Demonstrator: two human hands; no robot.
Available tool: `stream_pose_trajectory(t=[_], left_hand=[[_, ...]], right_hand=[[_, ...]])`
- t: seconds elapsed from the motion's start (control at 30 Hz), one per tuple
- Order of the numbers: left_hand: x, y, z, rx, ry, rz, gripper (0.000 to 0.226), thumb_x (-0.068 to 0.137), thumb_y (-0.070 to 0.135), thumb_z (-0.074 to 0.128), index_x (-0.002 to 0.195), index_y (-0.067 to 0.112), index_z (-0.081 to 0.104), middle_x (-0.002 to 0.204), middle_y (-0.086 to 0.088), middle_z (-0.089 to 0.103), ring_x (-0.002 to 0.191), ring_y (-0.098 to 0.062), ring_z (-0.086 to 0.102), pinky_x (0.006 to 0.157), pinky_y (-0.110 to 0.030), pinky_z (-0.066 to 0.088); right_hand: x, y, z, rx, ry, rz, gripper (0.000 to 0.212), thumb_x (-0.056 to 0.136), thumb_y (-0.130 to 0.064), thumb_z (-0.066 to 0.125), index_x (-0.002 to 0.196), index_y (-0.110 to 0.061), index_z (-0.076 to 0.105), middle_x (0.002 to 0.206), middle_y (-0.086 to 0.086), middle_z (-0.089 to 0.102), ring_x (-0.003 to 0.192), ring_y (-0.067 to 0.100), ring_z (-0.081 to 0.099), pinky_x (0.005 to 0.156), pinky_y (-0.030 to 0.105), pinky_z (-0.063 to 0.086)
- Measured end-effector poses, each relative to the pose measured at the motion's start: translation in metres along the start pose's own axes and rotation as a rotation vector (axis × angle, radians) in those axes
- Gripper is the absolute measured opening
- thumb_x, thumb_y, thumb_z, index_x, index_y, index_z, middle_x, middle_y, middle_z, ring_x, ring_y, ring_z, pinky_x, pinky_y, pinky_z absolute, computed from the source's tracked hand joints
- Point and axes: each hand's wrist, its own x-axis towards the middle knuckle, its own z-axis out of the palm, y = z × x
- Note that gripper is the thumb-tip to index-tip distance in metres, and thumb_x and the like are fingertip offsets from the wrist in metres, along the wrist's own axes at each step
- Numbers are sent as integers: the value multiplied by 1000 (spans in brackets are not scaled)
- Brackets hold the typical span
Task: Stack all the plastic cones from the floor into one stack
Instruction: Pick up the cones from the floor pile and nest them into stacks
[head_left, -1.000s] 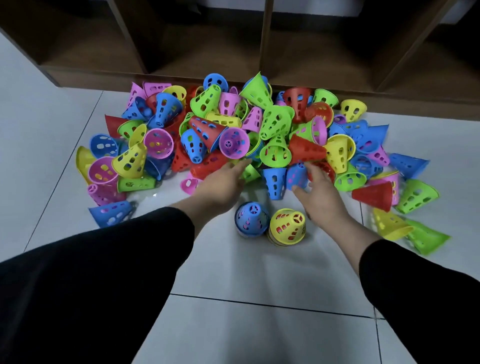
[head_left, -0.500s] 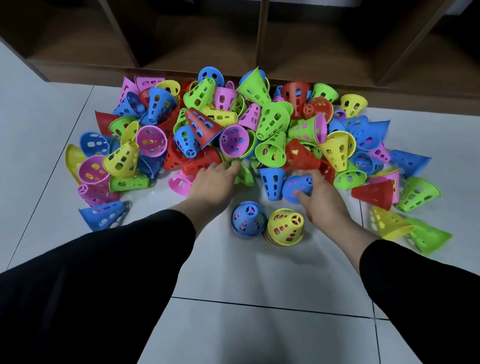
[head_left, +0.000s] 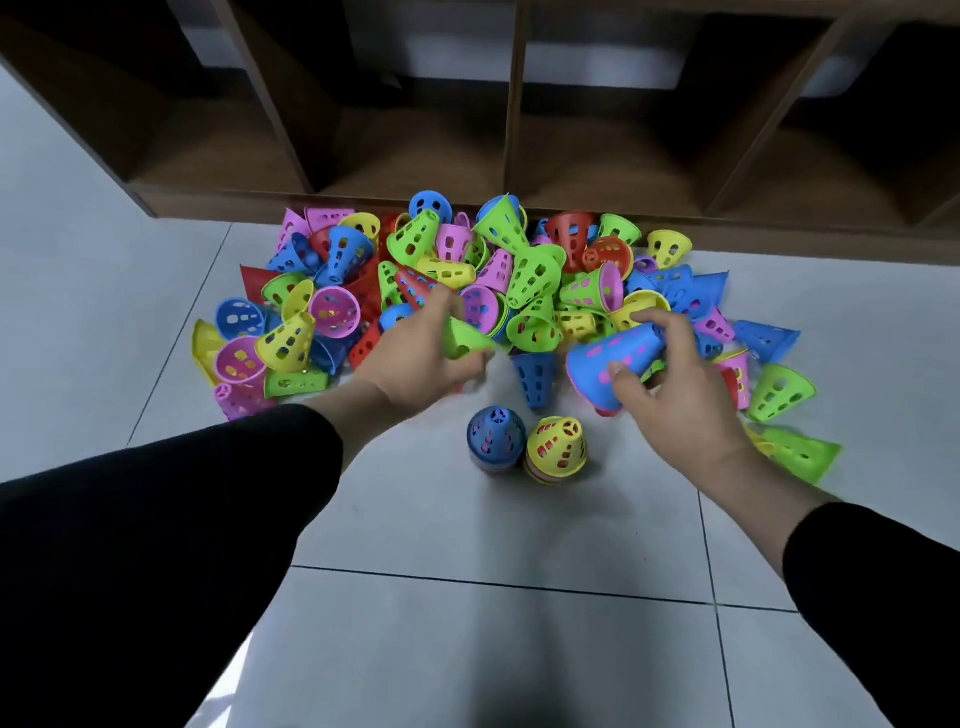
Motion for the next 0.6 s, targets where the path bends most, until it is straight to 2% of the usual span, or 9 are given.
stream_pose_trajectory(t=[0.1,0.17,0.23,0.3,0.4,0.5,0.6], left_hand=[[-8,15,-16,240,-191,83,65,85,54,70,131,32,29,69,5,59,63,-9,59,52,-24,39],[-15,23,-21,375,-274,120,72,84,53,69,138,30,27,82,4,59,74,-19,60,60,-31,42],[-20,31,-17,520,-360,165,72,84,51,67,142,27,31,95,-3,61,88,-27,62,67,-32,44],[-21,39,-4,653,-428,182,74,87,48,67,147,23,33,113,-9,62,103,-30,61,77,-37,49],[-18,48,22,800,-470,160,65,90,35,69,145,15,41,120,-12,56,109,-33,58,83,-42,51],[-20,49,44,763,-459,112,47,92,13,63,136,11,45,119,-14,52,108,-35,58,80,-43,50],[-30,47,53,652,-422,13,50,93,4,56,137,14,36,118,-15,48,103,-38,59,80,-46,50]], right_hand=[[-21,-12,-6,-76,-93,-59,52,77,-56,54,125,-48,37,94,-8,61,70,14,61,62,34,49],[-37,-15,0,-183,-126,-130,53,80,-55,56,129,-46,37,101,-8,63,82,21,64,65,32,44],[-46,-16,12,-324,-169,-161,57,86,-51,59,137,-40,37,116,-6,63,103,20,61,73,32,41],[-48,-12,26,-402,-285,-125,63,94,-43,57,150,-34,30,137,-2,53,124,23,52,88,38,48],[-50,-3,39,-448,-426,-60,70,100,-32,55,159,-30,17,160,-2,29,141,26,38,108,39,41],[-56,3,41,-423,-408,-33,69,99,-27,57,157,-29,21,163,-5,21,144,23,34,109,39,41],[-68,2,38,-458,-355,-34,64,97,-26,57,152,-34,24,161,-8,17,143,23,32,102,41,45]])
